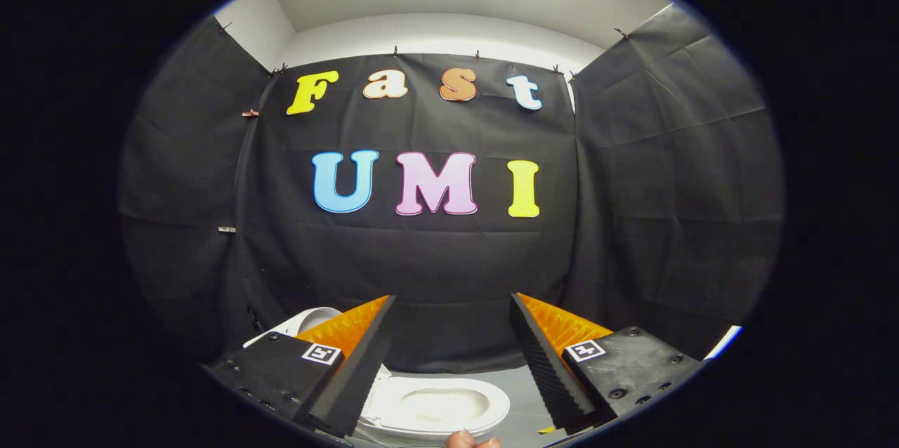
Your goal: Open the toilet lid.
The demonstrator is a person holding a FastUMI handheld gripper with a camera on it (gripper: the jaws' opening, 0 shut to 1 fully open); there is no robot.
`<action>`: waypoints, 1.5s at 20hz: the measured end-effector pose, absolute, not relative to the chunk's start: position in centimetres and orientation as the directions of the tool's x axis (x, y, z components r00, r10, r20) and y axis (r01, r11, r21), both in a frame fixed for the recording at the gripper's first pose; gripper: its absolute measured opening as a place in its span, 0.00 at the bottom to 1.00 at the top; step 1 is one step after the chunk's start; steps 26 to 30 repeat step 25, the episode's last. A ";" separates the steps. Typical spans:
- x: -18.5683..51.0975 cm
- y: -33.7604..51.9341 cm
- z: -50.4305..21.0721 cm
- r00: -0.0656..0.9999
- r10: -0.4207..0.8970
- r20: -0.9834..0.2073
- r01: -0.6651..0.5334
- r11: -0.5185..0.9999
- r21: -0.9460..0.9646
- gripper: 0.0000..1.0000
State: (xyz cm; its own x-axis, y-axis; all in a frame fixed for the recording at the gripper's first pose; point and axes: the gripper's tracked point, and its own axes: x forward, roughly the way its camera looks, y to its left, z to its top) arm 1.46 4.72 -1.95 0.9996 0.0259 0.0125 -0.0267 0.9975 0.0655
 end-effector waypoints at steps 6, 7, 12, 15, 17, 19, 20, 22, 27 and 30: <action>1.3 4.7 -2.1 1.000 0.027 0.011 -0.028 0.998 0.065 1.00; 1.3 4.8 -2.0 1.000 0.028 0.012 -0.028 0.998 0.064 1.00; 1.4 4.9 -1.9 0.999 0.029 0.014 -0.030 0.998 0.057 1.00; 1.4 4.8 -1.9 1.000 0.025 0.015 -0.026 0.998 0.051 1.00; 1.5 4.7 -1.8 1.000 0.024 0.016 -0.024 0.998 0.049 1.00; 1.4 4.7 -1.8 1.000 0.022 0.018 -0.023 0.999 0.047 1.00; 1.5 4.7 -1.7 1.000 0.022 0.019 -0.022 0.999 0.047 1.00; 1.5 4.6 -1.7 1.000 0.019 0.021 -0.019 0.999 0.045 1.00; 1.5 4.5 -1.8 1.000 0.015 0.016 -0.016 0.999 0.041 1.00; 1.5 4.5 -1.8 1.000 0.015 0.016 -0.016 0.999 0.041 1.00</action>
